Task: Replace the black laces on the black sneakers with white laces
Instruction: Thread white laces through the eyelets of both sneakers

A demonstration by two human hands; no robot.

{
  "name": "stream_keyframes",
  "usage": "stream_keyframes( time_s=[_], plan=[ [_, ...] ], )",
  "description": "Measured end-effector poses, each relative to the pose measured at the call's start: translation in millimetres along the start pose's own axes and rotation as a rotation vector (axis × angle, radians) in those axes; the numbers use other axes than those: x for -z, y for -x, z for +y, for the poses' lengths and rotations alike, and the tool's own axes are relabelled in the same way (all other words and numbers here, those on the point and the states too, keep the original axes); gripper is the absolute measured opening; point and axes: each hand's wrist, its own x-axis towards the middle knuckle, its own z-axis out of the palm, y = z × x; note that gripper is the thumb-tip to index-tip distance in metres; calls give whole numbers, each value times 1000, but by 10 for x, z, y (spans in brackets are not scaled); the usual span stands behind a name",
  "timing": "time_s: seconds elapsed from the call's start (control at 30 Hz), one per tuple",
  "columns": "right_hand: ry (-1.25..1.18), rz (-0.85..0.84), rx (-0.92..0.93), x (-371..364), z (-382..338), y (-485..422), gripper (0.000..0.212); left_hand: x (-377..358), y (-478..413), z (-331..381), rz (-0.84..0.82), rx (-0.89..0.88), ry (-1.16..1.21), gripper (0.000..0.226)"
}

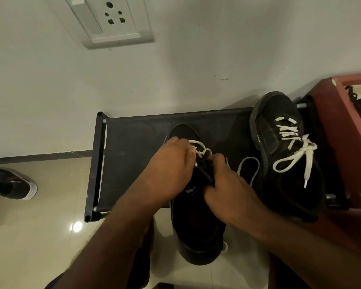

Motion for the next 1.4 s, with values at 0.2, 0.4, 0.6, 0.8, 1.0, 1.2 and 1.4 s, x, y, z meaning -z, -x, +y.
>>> stream_keyframes(
  time_s=[0.2,0.4,0.6,0.8,1.0,1.2,1.4],
  plan=[
    [-30,-5,-1,4,-21,19,37,311,84,182,-75,131,1630,30],
    [-41,-7,-5,6,-7,5,44,352,117,81,-161,212,1878,33],
    [-91,-12,-1,-10,26,-10,48,358,152,73,-262,214,1754,31],
    [-677,-109,11,-23,13,-21,43,90,58,-169,27,329,269,5],
    [-985,109,-133,-34,60,-332,18,-1,10,-196,-139,236,172,24],
    [-806,183,-22,-47,125,-439,9,-22,-36,-156,-234,222,190,29],
    [-484,300,55,-78,132,-451,10,-25,-23,-89,-281,265,348,27]
  ],
)
